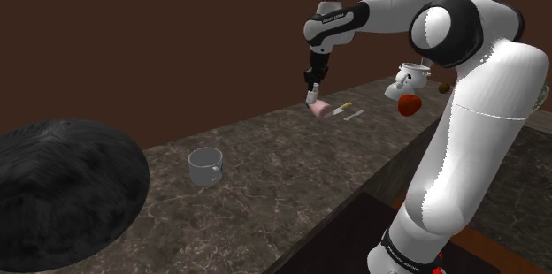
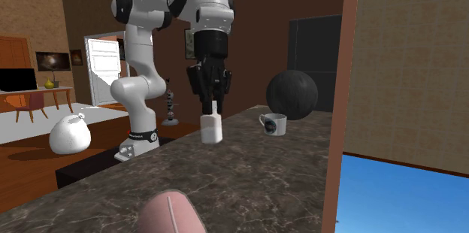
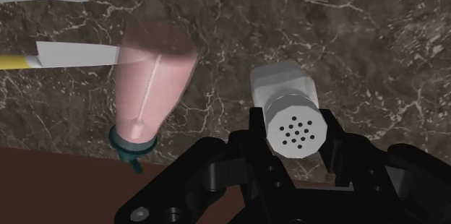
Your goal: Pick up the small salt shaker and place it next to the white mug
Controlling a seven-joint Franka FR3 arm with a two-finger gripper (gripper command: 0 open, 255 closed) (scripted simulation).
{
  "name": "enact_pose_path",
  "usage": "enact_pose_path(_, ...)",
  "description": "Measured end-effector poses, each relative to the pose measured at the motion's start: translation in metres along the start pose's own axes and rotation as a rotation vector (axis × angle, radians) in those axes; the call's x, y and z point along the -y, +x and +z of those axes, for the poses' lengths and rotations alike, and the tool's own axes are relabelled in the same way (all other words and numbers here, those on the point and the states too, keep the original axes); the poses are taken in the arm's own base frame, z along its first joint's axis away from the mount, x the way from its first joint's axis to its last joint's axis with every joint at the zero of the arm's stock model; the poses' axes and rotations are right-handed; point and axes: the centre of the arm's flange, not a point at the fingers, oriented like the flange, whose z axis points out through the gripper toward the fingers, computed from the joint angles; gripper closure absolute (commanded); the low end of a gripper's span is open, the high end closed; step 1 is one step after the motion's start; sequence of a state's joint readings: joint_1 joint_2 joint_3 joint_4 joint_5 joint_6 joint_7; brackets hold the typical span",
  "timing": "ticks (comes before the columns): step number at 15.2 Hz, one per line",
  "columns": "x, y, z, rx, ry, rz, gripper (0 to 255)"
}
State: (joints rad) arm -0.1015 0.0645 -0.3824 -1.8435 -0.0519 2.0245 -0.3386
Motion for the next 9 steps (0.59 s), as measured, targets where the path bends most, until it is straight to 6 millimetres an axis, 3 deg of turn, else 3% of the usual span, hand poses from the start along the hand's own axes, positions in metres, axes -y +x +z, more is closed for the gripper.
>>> enact_pose_path(9,0.115,0.014,-0.014,0.0,0.0,0.0,255)
